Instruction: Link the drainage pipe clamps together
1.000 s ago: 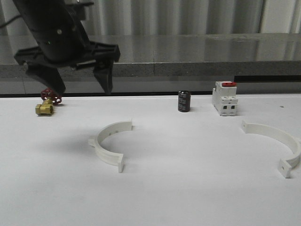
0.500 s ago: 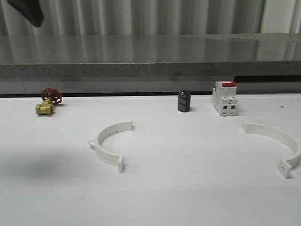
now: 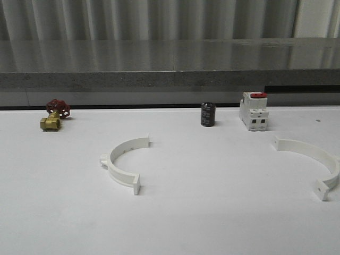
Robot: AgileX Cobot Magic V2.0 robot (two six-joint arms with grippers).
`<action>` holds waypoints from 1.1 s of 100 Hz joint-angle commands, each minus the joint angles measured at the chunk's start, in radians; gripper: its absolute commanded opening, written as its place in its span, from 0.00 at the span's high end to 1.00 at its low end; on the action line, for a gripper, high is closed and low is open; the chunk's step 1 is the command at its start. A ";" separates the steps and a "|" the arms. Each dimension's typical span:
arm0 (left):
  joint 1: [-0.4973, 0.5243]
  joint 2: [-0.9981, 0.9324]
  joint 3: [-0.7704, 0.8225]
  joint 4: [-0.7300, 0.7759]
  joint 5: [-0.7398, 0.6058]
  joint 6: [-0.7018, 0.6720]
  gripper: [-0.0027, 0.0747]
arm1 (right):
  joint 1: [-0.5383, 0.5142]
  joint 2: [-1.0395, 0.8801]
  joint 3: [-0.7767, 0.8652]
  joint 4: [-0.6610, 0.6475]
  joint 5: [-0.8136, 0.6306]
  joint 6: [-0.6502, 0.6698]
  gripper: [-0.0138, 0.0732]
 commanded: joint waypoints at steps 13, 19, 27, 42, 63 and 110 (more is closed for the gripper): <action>0.001 -0.248 0.084 0.010 -0.043 0.000 0.14 | -0.005 -0.018 -0.016 -0.010 -0.077 -0.002 0.92; 0.001 -0.306 0.108 0.010 -0.027 0.000 0.14 | -0.005 -0.018 -0.016 -0.010 -0.077 -0.002 0.92; 0.001 -0.387 0.135 0.010 -0.005 0.000 0.14 | -0.005 -0.018 -0.016 -0.010 -0.077 -0.002 0.92; 0.001 -0.498 0.176 0.010 0.017 0.000 0.22 | -0.005 -0.018 -0.016 -0.010 -0.077 -0.002 0.92; 0.001 -0.572 0.207 0.010 0.049 0.000 0.59 | -0.005 -0.018 -0.016 -0.010 -0.077 -0.002 0.92; 0.001 -0.572 0.207 0.019 0.066 0.000 0.99 | -0.005 -0.006 -0.080 -0.010 -0.162 -0.002 0.92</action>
